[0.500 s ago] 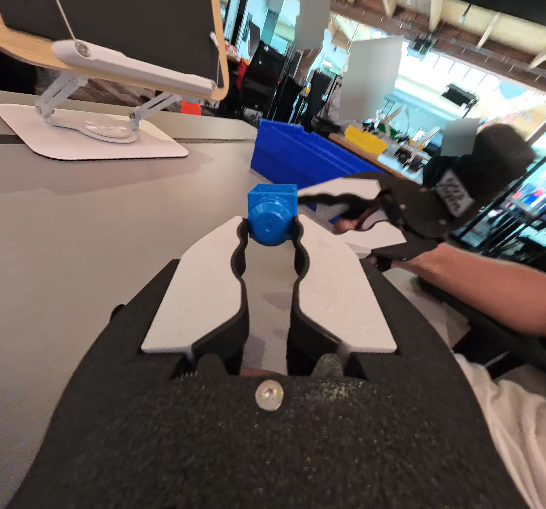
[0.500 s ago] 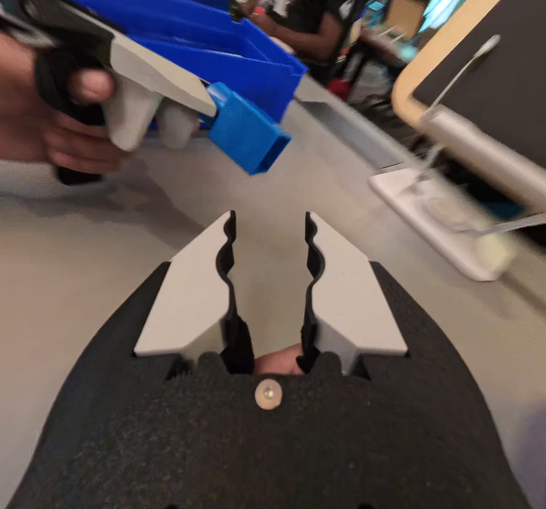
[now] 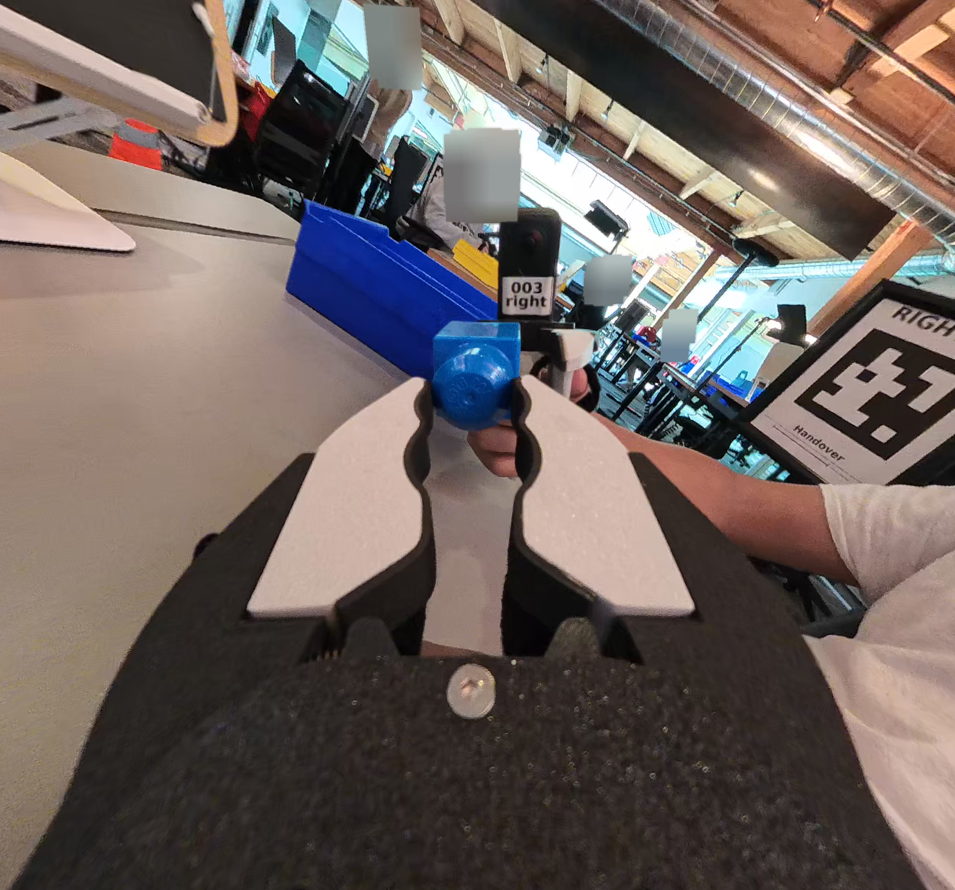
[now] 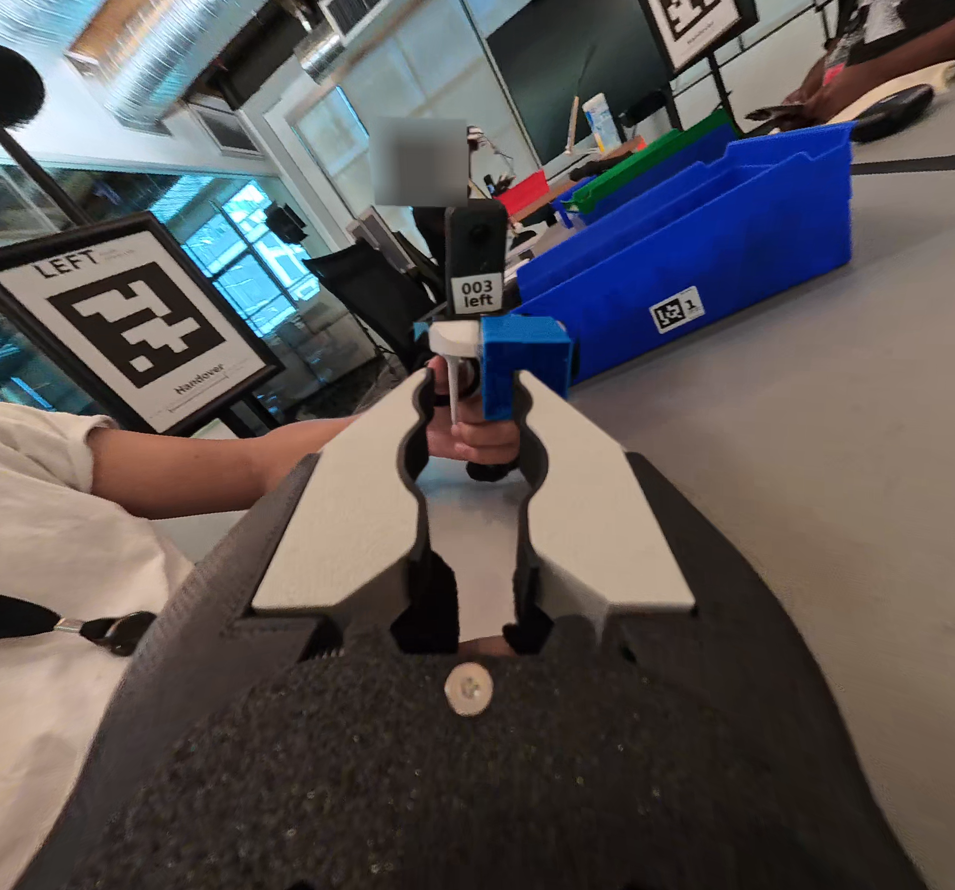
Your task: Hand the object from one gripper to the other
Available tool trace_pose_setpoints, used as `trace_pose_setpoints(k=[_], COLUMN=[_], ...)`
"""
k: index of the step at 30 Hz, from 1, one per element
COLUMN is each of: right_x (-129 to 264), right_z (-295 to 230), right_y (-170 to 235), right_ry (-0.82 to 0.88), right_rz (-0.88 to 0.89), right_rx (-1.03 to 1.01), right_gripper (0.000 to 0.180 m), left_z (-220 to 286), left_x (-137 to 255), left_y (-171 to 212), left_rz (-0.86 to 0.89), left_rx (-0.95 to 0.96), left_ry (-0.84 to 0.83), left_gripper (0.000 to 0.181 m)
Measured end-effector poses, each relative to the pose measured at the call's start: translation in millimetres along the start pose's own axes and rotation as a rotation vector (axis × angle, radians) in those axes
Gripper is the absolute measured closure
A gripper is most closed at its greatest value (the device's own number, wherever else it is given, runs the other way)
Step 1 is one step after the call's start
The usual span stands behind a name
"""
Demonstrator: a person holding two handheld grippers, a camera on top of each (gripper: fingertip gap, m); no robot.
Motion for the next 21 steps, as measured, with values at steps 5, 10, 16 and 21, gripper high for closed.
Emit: trace_pose_setpoints(k=[5, 10, 16, 21], right_x=[-4, -4, -11, -22], right_z=[1, 6, 21, 29], right_y=[7, 9, 25, 43], right_ry=[0.040, 0.230, 0.723, 1.136], right_rz=[-0.069, -0.133, -0.402, -0.742], right_rx=[0.036, 0.209, 0.718, 1.344], right_gripper=[0.179, 0.179, 0.179, 0.179], left_z=[4, -7, -16, -19], left_x=[-9, -6, 3, -7], left_y=[6, 5, 2, 17], left_rz=[-0.031, -0.043, -0.059, -0.197], left_rx=[-0.029, -0.073, -0.167, -0.173], left_ry=[-0.011, -0.143, -0.278, -0.291], left_gripper=[0.152, 0.149, 0.131, 0.120])
Point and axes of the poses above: each gripper's, where its closed fingertips meet, x back along the fingers, y out of its underside, z = x × y across the jaws, the point moved 5 cm from there along x, back along the fingers, and after that the axes turned 11 degrees about -z, right-handed, at the moved point
